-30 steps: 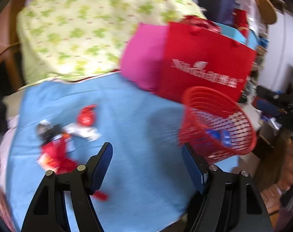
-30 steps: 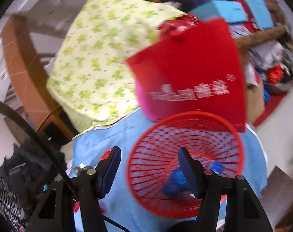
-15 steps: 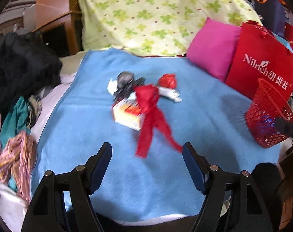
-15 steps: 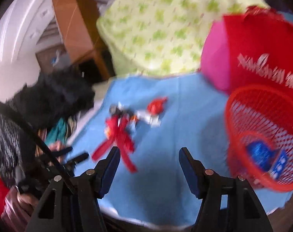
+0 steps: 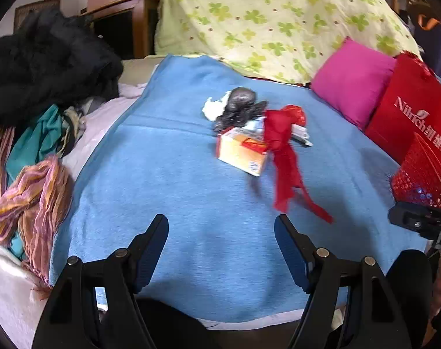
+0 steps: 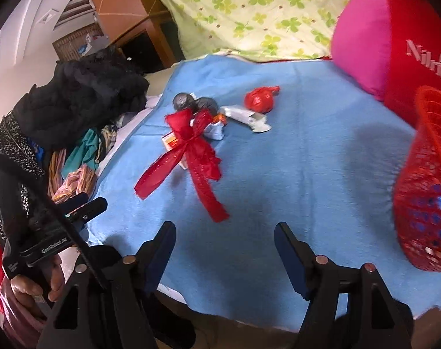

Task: Collect trash
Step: 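Move both grippers back to the trash pile, then grasp the red ribbon bow with the right gripper and lift it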

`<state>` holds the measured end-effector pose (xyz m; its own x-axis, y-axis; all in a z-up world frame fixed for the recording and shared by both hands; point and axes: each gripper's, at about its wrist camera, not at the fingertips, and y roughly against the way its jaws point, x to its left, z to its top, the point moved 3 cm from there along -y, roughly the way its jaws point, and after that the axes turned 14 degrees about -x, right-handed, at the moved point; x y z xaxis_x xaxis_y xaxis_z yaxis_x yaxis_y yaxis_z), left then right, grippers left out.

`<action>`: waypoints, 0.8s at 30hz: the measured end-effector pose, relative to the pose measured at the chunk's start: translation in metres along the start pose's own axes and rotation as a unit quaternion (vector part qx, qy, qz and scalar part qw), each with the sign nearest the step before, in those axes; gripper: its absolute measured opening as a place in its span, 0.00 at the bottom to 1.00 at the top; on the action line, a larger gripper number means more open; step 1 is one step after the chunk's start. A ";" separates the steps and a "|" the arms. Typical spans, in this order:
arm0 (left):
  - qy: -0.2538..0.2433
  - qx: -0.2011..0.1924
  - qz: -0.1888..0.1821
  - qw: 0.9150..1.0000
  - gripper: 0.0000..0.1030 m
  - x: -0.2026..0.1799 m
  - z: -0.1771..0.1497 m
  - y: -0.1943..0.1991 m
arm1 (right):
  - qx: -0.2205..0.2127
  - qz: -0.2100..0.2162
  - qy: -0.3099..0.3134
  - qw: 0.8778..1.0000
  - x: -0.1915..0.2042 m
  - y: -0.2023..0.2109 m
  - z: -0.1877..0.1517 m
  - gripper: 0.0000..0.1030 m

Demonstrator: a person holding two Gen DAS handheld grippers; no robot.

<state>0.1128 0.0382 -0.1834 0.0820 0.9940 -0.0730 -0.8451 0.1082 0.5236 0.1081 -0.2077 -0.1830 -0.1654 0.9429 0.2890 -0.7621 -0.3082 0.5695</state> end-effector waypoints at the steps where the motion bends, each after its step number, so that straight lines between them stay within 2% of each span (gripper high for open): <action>1: 0.006 0.002 0.004 1.000 0.74 0.006 -0.001 -0.002 | 0.007 0.001 0.003 1.000 0.003 -0.008 0.000 0.71; 6: 0.034 0.012 0.018 0.999 0.74 0.034 -0.005 -0.009 | 0.031 0.021 0.004 0.999 0.018 -0.053 0.010 0.71; 11: 0.054 0.019 0.026 0.998 0.74 0.054 -0.009 -0.015 | 0.020 0.032 0.004 0.999 0.030 -0.099 0.038 0.71; 17: 0.060 0.026 0.028 0.997 0.74 0.063 -0.008 -0.021 | 0.010 0.047 -0.017 0.999 0.040 -0.154 0.065 0.71; 21: 0.057 0.032 0.023 0.998 0.74 0.063 -0.006 -0.027 | 0.027 0.047 -0.042 0.998 0.041 -0.189 0.068 0.71; 23: 0.050 0.031 0.018 0.998 0.74 0.061 -0.002 -0.030 | 0.043 0.049 -0.058 0.996 0.039 -0.201 0.062 0.60; 24: 0.044 0.028 0.013 0.999 0.74 0.059 0.001 -0.032 | 0.046 0.053 -0.064 0.996 0.039 -0.203 0.060 0.44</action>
<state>0.1451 0.0932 -0.2033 0.0108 0.9913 -0.1312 -0.8149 0.0848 0.5734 0.2939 -0.1164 -0.2412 -0.1562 0.8830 0.4427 -0.6836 -0.4201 0.5968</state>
